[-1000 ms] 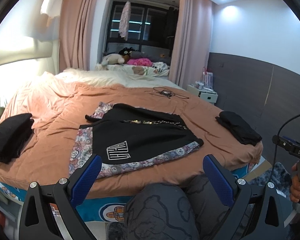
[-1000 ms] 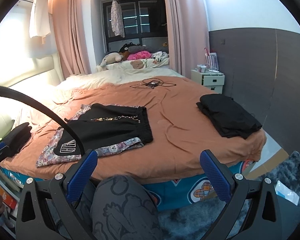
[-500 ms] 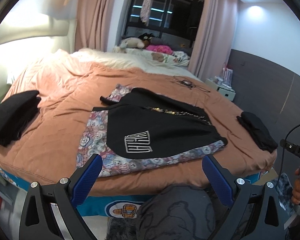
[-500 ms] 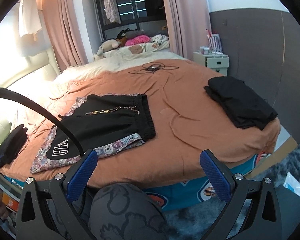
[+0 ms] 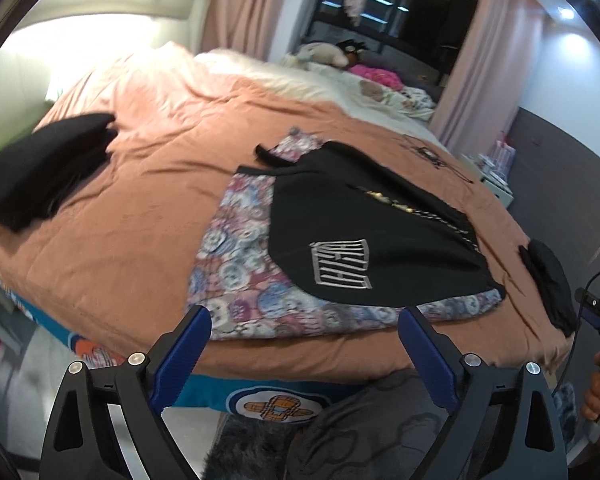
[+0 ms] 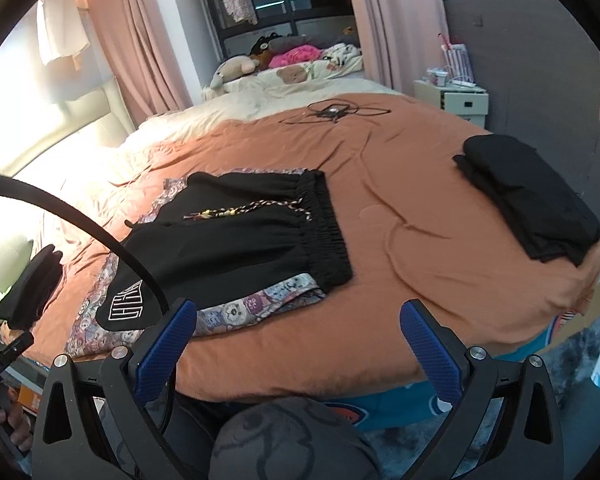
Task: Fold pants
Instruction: 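Move both tools toward the black pants, left toward the leg hem, right toward the waistband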
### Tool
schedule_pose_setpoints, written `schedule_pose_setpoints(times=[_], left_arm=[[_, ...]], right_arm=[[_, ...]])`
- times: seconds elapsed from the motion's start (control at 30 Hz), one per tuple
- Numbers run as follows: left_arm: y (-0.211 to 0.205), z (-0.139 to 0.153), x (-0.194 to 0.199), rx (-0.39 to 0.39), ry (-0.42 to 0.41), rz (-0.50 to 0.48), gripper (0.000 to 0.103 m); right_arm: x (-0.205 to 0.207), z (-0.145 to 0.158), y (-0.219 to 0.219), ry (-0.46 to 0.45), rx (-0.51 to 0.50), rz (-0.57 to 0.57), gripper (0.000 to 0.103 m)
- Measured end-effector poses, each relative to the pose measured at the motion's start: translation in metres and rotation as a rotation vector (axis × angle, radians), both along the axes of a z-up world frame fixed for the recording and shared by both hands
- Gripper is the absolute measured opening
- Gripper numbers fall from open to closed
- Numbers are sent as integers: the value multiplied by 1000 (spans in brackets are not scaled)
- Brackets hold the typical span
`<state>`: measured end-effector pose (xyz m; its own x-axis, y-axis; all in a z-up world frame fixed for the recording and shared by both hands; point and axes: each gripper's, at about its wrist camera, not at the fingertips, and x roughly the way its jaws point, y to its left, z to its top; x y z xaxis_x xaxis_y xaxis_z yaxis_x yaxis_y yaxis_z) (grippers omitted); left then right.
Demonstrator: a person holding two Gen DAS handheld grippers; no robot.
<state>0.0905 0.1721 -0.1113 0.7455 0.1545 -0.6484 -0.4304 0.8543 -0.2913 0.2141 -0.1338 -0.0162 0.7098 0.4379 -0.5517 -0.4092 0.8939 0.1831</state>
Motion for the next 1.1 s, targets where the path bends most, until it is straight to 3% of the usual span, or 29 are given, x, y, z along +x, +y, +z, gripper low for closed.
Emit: schedule_pose_setpoints(times=[0.17,0.37,0.7,1.1], left_arm=[[26,-19,-1,-95,23,55,94],[52,-40,3,-262,16,59,94],[67,-64,14,-470,1,91,89],[63,-94,26,-584,-5,76,89]], right_arm=[[27,-4,4,47,-3,27,103],[53,-7,10,97,-8,52,103],[91,-18,9,176,-21,62,103],[111,-28,8,239,-16,59,103]])
